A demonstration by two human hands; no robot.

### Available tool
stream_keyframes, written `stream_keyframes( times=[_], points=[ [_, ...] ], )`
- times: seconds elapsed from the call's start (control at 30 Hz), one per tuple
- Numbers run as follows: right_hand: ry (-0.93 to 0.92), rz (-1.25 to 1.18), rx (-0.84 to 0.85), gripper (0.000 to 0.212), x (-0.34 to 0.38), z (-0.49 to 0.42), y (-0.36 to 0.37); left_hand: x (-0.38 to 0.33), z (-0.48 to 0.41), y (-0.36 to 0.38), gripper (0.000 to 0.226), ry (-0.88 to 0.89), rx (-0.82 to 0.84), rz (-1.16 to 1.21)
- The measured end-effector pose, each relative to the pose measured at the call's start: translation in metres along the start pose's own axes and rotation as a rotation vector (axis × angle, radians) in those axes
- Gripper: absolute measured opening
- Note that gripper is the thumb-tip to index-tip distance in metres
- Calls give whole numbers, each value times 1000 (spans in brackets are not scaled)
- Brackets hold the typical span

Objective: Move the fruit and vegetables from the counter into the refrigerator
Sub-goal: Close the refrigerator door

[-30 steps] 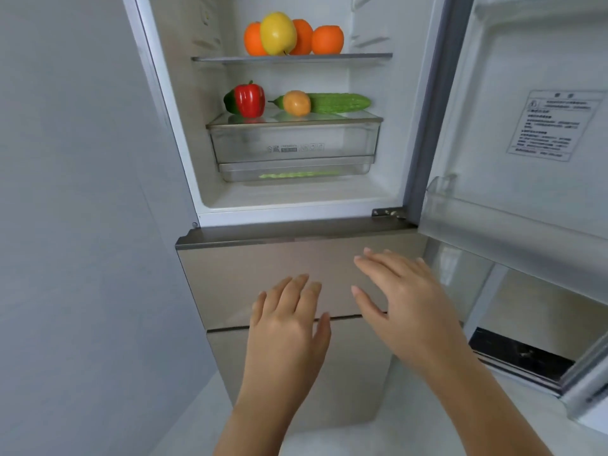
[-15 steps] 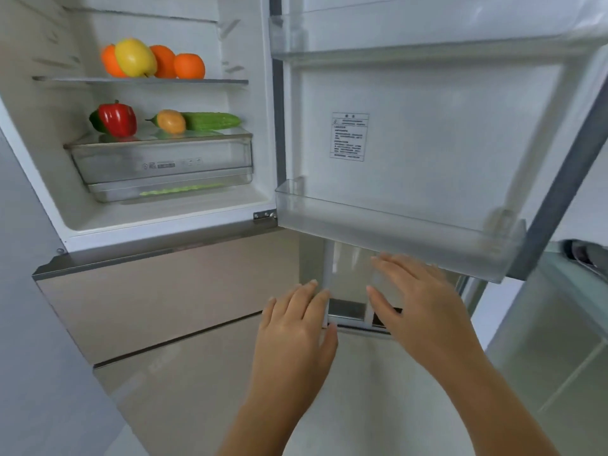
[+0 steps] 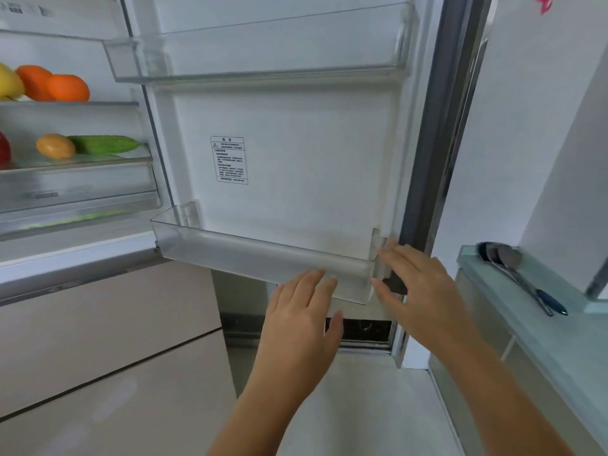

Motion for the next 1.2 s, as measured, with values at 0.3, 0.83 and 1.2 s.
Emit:
stream_keyframes(
  times=[0.3,0.83,1.2],
  points=[
    [-133,-133,6,58,-21,-8,22,-6,-2,24,41,-66,18,-49],
    [-171,-82,-47,58,58,49,11,-3,54,-51,39,-114,9,-46],
    [-310,-35,56,60,135,92,0,13,108,-106,39,-183,-13,-95]
  ],
)
Point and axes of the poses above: each hand's wrist, its own z-axis away from the middle knuckle, its own y-axis out of the palm, x = y × z, the point moved 2 cm from there along -z, towards the middle knuckle, and after that the axes turned 4 degrees about y, right-handed, at the moved point
